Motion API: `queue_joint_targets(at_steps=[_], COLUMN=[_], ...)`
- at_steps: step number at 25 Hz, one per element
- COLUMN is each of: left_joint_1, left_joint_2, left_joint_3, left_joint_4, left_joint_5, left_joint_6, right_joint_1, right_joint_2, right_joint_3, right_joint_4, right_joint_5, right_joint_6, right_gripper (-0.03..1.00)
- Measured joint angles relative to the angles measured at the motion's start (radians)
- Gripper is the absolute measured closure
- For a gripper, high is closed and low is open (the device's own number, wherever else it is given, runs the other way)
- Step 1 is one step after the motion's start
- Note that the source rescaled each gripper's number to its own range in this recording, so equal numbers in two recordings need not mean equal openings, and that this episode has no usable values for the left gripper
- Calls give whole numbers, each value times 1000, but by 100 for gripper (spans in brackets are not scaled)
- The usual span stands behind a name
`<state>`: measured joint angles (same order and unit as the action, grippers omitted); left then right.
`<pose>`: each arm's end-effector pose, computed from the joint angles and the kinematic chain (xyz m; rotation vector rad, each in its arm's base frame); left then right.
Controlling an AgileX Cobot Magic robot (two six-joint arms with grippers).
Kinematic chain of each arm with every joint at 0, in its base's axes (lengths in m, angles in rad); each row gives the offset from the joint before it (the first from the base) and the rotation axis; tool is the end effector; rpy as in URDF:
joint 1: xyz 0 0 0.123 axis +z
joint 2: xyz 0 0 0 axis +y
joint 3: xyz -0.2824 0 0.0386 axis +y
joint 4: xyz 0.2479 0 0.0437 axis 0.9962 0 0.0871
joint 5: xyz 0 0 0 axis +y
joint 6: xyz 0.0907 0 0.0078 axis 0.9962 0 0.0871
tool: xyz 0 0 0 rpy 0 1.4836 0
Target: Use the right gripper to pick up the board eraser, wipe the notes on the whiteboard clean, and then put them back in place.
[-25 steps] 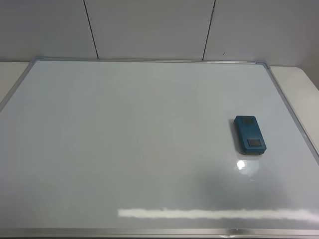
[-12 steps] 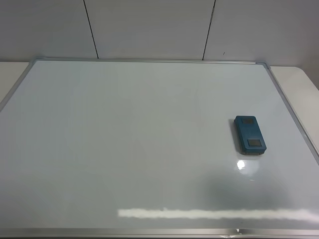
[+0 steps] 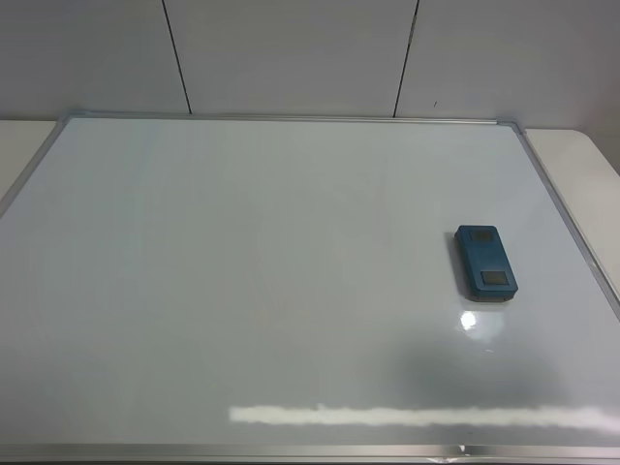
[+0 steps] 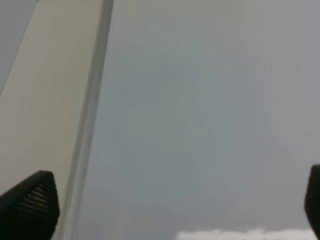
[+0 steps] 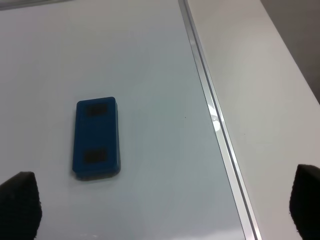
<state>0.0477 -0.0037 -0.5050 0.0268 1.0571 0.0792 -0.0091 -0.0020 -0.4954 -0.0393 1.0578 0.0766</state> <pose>-0.0060 0.0018 0.2789 0.0307 2.0333 0.1119 -0.0046 -0.0031 0.2762 0.0892 2.0414 -0.0049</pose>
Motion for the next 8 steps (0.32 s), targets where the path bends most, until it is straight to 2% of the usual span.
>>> queue_joint_targets(at_steps=[8], left_joint_1=[0], left_joint_2=[0], left_joint_3=[0], left_joint_4=[0], left_joint_5=[0], left_joint_6=[0], right_joint_1=[2], right_joint_2=[0], right_joint_3=[0], right_joint_4=[0], right_joint_5=[0], right_joint_6=[0], right_gripper=[-3])
